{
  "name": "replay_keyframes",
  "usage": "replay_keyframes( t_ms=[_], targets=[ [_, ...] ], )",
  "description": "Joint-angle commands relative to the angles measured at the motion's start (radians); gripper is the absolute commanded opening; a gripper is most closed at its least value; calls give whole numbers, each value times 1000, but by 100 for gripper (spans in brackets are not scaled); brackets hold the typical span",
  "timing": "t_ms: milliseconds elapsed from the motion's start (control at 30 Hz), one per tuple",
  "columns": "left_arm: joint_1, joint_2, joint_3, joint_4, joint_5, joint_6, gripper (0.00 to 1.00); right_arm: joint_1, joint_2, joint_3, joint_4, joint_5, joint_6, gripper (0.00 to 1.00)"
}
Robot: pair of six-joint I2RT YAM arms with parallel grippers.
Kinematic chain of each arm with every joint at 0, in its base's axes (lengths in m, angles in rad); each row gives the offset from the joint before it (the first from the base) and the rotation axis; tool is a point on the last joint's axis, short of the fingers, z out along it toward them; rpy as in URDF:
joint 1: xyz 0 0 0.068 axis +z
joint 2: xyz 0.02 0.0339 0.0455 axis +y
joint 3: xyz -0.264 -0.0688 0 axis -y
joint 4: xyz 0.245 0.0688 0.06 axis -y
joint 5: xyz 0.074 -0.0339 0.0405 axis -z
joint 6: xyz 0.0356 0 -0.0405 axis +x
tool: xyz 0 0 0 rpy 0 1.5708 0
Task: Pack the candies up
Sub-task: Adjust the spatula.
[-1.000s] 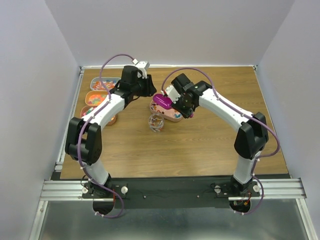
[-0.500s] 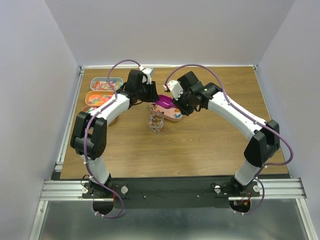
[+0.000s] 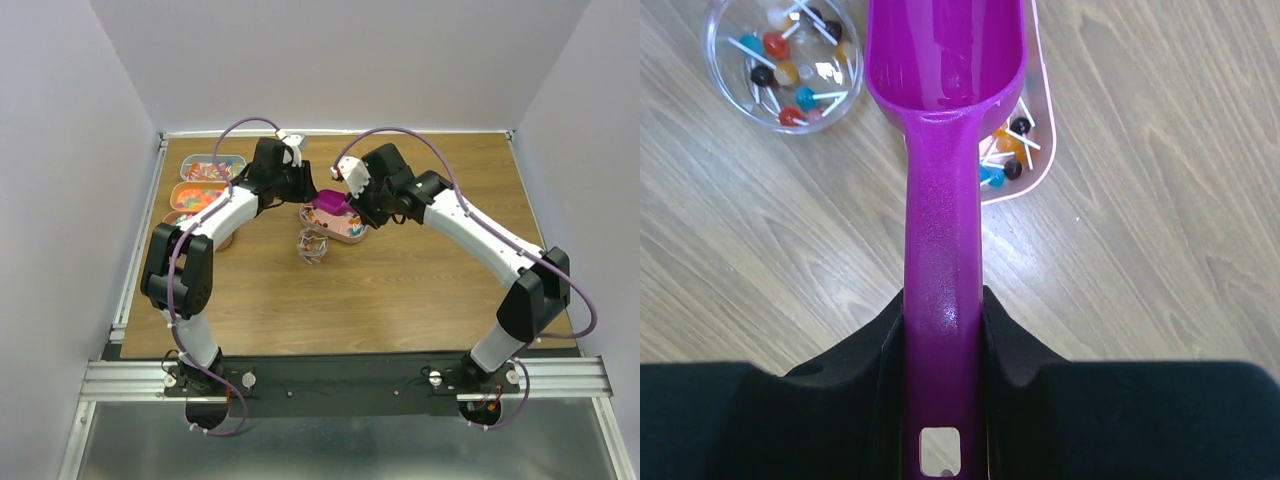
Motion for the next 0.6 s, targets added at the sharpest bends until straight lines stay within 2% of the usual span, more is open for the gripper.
replay_keyframes(
  t_ms=[0, 167, 567],
  targets=[
    [50, -37, 23, -4, -95, 33, 47, -27, 39, 0, -91, 18, -27, 1],
    [58, 24, 64, -49, -203, 75, 47, -51, 123, 81, -191, 18, -50, 1],
    [56, 174, 144, -113, -285, 101, 47, -70, 279, 301, -392, 9, -113, 1]
  ],
)
